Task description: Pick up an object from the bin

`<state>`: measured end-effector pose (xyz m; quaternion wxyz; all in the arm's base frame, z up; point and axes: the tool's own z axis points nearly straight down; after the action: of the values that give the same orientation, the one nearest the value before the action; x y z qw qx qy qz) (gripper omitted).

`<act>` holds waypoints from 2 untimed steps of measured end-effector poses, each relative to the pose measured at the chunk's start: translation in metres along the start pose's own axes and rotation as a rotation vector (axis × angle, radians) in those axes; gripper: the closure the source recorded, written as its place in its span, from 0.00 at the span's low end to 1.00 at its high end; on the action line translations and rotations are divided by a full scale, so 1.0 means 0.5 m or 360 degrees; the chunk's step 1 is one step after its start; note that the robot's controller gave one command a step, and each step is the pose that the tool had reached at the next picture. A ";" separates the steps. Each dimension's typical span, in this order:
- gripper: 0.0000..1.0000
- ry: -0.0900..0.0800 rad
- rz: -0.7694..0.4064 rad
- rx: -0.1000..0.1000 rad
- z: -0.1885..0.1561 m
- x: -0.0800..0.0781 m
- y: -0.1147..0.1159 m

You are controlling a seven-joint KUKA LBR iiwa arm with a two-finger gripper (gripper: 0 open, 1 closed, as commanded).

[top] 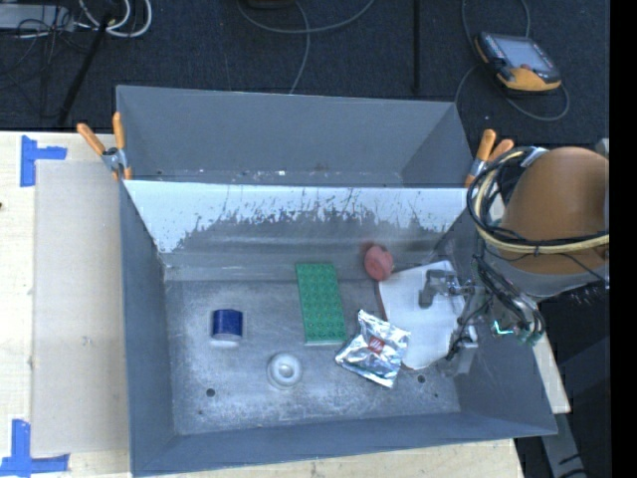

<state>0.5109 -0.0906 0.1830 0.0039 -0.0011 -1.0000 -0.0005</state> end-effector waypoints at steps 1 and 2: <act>0.00 -0.0004 -0.0123 -0.0001 0.235 -0.050 0.080; 1.00 -0.0011 -0.0125 0.0003 0.227 -0.052 0.078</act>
Offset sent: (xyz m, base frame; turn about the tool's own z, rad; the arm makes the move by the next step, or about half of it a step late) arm 0.0249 0.0383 -0.1130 -0.0744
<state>0.5359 -0.0515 0.0695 0.0003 0.0383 -0.9993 0.0001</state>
